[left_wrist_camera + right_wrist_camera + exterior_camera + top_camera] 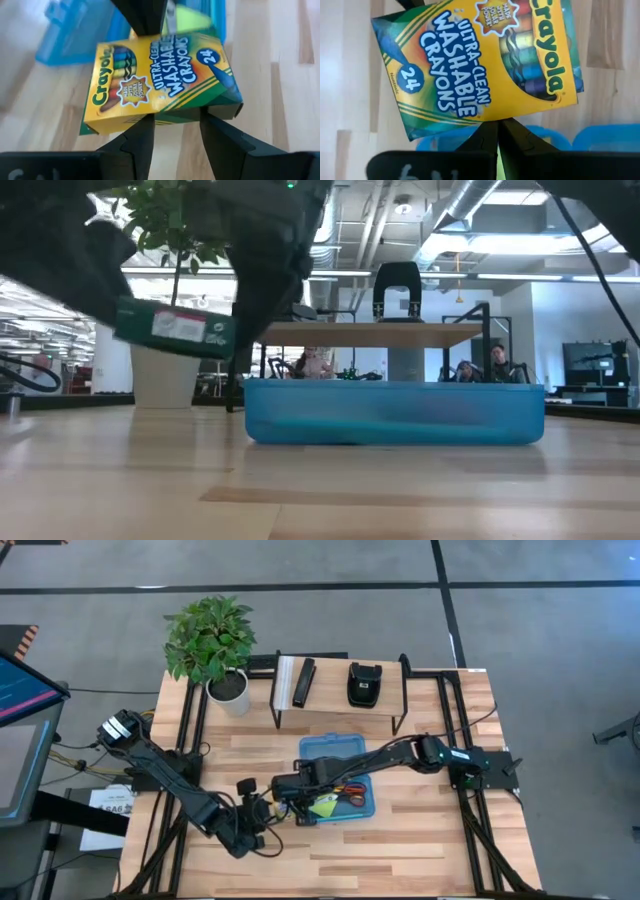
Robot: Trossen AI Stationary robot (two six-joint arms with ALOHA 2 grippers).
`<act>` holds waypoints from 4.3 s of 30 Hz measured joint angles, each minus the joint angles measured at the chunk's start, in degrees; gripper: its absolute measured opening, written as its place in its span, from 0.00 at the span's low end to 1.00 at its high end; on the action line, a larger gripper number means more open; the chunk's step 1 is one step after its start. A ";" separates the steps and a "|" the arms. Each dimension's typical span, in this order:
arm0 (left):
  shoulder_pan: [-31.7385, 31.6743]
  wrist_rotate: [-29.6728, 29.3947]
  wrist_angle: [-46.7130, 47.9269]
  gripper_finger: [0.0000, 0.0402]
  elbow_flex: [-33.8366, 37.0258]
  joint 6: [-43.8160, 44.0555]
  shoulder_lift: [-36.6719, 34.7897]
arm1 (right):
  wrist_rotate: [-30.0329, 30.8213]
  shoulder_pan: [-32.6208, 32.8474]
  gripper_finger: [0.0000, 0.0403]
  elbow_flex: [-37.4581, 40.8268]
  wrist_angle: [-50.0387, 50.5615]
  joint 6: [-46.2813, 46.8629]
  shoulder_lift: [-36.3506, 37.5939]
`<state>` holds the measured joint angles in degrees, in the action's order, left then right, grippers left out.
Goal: Pack school essentials
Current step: Put the yellow crayon box into the blue supply box
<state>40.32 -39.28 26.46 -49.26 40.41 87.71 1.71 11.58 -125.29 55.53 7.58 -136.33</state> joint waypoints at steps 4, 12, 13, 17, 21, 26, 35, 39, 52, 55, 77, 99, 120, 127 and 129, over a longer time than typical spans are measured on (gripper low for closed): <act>-1.99 -0.70 -2.23 0.38 -2.76 -5.18 -0.01 | 1.19 0.80 0.09 0.00 4.16 1.42 0.55; -5.80 3.65 -14.06 0.38 -4.05 -16.02 0.06 | 3.71 2.35 0.09 -0.26 10.67 4.53 2.50; -6.18 3.20 -14.46 0.38 -4.11 -16.07 0.03 | 4.06 2.47 0.09 -0.44 11.12 4.75 2.99; -7.20 3.81 -15.92 0.38 -4.11 -17.30 0.04 | 4.53 3.02 0.09 -0.35 14.45 6.25 4.41; -8.53 5.20 -16.72 0.38 -4.06 -18.57 1.88 | 6.60 3.19 0.09 -0.22 20.90 8.47 5.48; -8.54 5.64 -15.45 0.38 -4.00 -18.78 3.49 | 11.81 4.06 0.09 -0.13 26.29 10.47 6.10; -1.03 -4.52 -15.69 0.38 -2.40 -19.70 -0.91 | 15.21 8.02 0.09 -0.11 22.24 10.80 11.99; 0.94 -4.58 -21.43 0.38 1.90 -19.86 -3.47 | 15.17 9.63 0.09 -0.11 19.46 10.86 13.85; -1.10 3.44 -50.42 0.38 19.96 -24.45 -10.44 | 11.45 13.43 0.07 13.81 6.47 12.84 17.71; -2.52 5.37 -50.54 0.38 20.31 -25.13 -9.64 | 8.80 13.04 0.05 25.02 -3.24 14.48 22.58; -5.86 -3.38 -43.12 0.73 9.01 -68.99 8.38 | 9.21 12.04 0.11 68.98 -45.43 23.01 46.21; -8.84 -12.22 -37.42 0.56 5.14 -81.31 14.72 | 9.32 11.91 0.11 69.00 -46.60 22.57 46.12; -7.29 -19.89 -37.29 0.20 2.93 -79.42 14.59 | 9.32 11.91 0.11 69.00 -46.67 23.05 46.10; -6.54 -18.84 -36.15 0.19 -2.22 -70.35 14.55 | 10.79 11.91 0.11 66.69 -44.86 23.92 46.46; -6.54 -18.34 -35.51 0.19 -3.69 -65.35 14.58 | 12.09 11.91 0.11 65.62 -43.54 23.90 46.99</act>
<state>33.78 -57.62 -9.06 -52.95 -24.95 102.29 13.80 23.49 -59.67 11.99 31.48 -89.35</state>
